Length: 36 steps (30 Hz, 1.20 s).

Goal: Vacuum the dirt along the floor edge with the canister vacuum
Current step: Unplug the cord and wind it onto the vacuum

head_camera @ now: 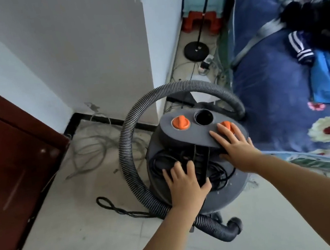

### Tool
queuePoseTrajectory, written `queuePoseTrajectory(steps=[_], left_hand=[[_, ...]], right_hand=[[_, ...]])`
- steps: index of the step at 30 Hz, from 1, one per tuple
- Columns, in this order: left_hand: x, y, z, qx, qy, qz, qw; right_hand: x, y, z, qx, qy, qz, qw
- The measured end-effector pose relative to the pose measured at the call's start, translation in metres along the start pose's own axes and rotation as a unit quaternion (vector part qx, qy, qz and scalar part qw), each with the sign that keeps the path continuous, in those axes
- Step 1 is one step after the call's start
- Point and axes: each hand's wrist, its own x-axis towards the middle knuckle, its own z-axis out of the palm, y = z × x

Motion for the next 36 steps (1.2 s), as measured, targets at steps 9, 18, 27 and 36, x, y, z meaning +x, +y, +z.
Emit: queuePoseTrajectory(steps=[9, 18, 27, 36], left_hand=[[0.097, 0.020, 0.016, -0.006, -0.006, 0.017, 1.000], [0.207, 0.061, 0.037, 0.025, -0.001, 0.050, 0.998], [0.275, 0.065, 0.050, -0.069, 0.020, 0.030, 0.997], [0.307, 0.096, 0.047, -0.064, 0.062, -0.030, 0.996]], right_hand=[[0.071, 0.040, -0.048, 0.014, 0.000, 0.024, 1.000], [0.139, 0.108, -0.101, 0.055, 0.002, 0.047, 0.997], [0.204, 0.131, -0.140, 0.074, 0.000, -0.004, 0.997], [0.244, 0.153, -0.175, 0.037, 0.003, -0.052, 0.998]])
